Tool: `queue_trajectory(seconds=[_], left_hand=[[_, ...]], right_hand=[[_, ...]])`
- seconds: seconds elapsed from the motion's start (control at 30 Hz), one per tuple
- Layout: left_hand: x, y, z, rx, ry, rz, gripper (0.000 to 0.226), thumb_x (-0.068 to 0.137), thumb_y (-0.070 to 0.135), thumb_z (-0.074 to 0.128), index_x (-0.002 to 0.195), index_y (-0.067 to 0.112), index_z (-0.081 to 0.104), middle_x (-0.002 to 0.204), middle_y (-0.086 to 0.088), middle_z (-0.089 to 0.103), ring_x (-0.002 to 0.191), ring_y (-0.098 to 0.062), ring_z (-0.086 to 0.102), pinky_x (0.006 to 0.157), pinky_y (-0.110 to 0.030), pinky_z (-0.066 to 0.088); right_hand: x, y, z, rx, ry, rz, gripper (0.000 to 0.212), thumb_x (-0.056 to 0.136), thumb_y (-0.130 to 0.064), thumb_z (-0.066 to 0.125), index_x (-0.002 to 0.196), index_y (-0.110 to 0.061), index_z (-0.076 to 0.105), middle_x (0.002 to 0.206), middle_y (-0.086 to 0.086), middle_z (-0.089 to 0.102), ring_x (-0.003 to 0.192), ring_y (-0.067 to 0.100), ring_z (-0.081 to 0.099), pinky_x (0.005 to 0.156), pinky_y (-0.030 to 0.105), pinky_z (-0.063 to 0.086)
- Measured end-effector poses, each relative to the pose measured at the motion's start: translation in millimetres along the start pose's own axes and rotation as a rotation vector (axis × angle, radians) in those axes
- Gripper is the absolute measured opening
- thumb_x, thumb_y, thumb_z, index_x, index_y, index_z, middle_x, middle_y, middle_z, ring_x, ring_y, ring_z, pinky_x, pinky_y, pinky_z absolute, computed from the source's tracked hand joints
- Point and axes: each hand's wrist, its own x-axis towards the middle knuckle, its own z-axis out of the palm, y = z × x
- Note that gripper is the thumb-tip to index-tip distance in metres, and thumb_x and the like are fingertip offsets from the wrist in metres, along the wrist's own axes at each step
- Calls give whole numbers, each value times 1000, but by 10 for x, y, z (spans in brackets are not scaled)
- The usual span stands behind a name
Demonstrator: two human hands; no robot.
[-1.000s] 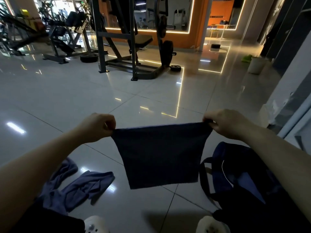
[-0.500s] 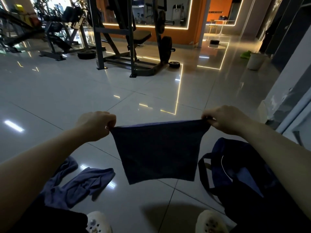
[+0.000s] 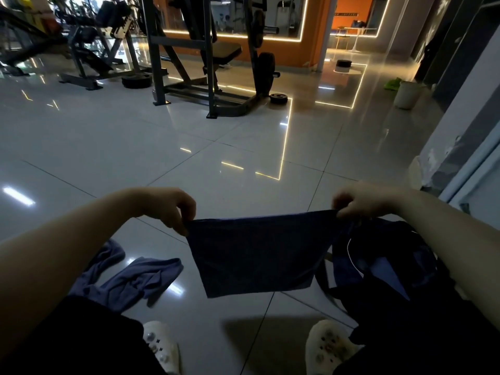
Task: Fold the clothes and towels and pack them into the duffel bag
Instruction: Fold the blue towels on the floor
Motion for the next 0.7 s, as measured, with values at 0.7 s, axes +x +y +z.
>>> queue_trajectory(seconds=[0.7], left_hand=[[883, -370, 308, 88, -310, -125, 28, 79, -8, 67, 76, 18, 57, 72, 3, 57, 61, -9, 51, 56, -19, 42]], right_hand=[[1053, 54, 526, 36, -443, 127, 19, 91, -2, 60, 80, -16, 53, 72, 2, 61, 50, 6, 60, 49, 20, 49]])
